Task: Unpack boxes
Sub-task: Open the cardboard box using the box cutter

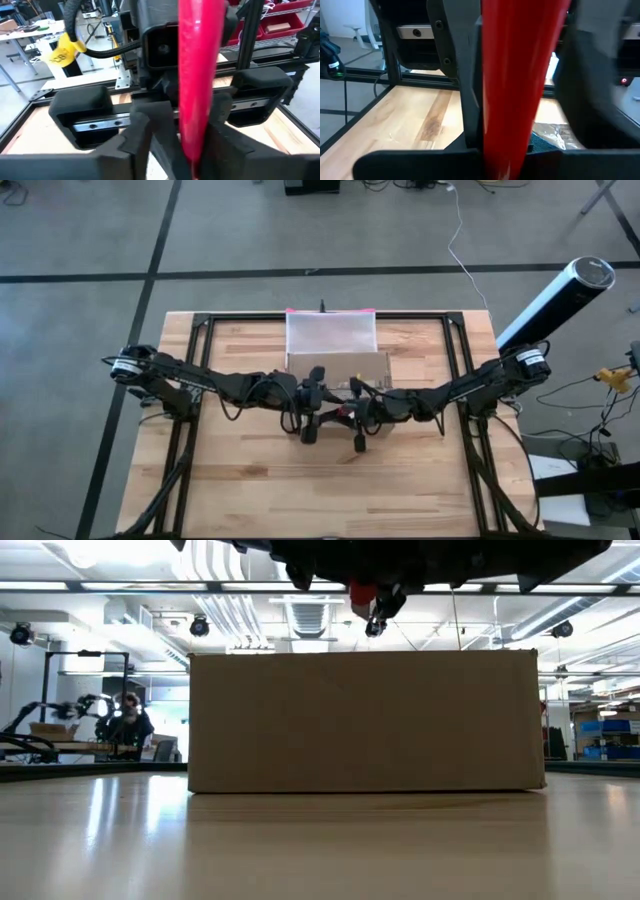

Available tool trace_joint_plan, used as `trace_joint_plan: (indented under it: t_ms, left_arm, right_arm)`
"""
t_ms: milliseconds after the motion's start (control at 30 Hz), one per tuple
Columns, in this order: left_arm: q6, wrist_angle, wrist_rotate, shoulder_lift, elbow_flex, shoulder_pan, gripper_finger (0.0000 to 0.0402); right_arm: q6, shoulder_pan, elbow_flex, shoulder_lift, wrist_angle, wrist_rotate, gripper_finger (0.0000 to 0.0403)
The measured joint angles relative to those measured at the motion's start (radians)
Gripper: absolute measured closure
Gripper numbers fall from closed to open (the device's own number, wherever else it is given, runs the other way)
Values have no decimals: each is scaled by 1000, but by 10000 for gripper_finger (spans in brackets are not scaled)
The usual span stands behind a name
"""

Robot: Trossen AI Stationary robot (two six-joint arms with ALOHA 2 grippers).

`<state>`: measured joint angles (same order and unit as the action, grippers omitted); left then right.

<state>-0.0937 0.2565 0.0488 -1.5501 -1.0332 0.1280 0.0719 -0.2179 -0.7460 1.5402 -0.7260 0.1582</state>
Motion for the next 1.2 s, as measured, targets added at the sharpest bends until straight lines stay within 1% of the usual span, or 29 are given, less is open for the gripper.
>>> trace_joint_plan:
  t_ms: [167, 300, 500, 567, 867, 1067, 1200]
  left_arm:
    - [2, -3, -50, 0, 0, -4, 371]
    - [5, -5, -49, 1, 0, -5, 373]
    - [-4, -21, -24, 1, 0, -5, 373]
    - [-6, -27, -8, 4, 0, -6, 373]
    - [-6, -102, 50, 32, 2, -7, 373]
    - [-4, -102, 51, 35, 2, -8, 373]
    - [-3, -100, 51, 36, 2, -8, 373]
  right_arm:
    - [2, 1, 0, 0, -3, 5, 398]
    - [2, 3, 0, 0, -4, 6, 394]
    - [4, 4, -1, -8, 39, 3, 343]
    - [7, 3, -2, -16, 58, 30, 328]
    - [18, 3, -3, -27, 88, 78, 279]
    - [7, 3, -3, -29, 94, 84, 267]
    - [6, 3, -3, -29, 96, 86, 277]
